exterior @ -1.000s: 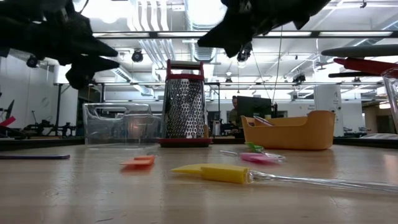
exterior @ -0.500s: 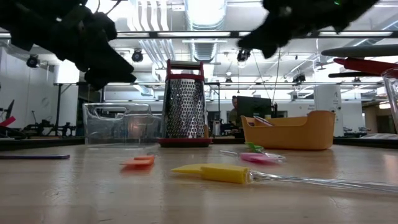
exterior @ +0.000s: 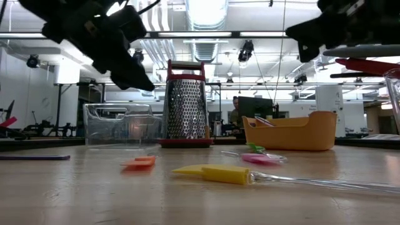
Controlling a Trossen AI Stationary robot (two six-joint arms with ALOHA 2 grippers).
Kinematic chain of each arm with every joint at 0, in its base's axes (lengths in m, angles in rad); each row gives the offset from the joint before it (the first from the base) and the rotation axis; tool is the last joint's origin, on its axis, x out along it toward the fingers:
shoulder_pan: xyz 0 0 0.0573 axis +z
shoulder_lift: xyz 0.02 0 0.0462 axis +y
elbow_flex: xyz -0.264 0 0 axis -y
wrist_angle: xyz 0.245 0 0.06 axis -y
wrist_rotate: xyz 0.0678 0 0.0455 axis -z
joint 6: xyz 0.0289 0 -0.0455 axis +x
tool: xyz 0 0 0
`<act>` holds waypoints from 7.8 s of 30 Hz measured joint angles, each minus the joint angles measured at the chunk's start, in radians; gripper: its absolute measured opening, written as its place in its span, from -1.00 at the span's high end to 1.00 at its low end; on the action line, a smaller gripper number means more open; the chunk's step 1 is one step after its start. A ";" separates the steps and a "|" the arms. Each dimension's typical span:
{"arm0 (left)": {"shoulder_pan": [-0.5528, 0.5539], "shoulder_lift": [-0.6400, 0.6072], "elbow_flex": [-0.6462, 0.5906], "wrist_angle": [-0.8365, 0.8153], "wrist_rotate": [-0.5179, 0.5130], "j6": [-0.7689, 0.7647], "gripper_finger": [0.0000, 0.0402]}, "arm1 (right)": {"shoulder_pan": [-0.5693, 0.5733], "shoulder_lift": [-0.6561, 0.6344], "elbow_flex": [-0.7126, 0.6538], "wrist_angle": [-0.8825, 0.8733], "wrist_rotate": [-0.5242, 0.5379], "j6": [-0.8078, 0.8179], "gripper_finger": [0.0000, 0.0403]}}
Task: Pick & Place Kitchen Items
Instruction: Put the orange spatula into the top transparent bin
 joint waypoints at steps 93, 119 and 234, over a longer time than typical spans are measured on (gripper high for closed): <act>-0.125 0.599 0.395 -0.251 0.128 0.527 0.71 | 0.002 -0.402 -0.225 -0.096 -0.018 0.013 0.96; -0.116 0.525 0.417 -0.299 0.120 0.478 0.92 | 0.002 -0.401 -0.224 -0.100 -0.018 0.013 0.96; 0.617 0.005 0.262 -0.469 -0.660 -0.240 0.75 | 0.002 -0.401 -0.225 -0.101 -0.018 0.013 0.96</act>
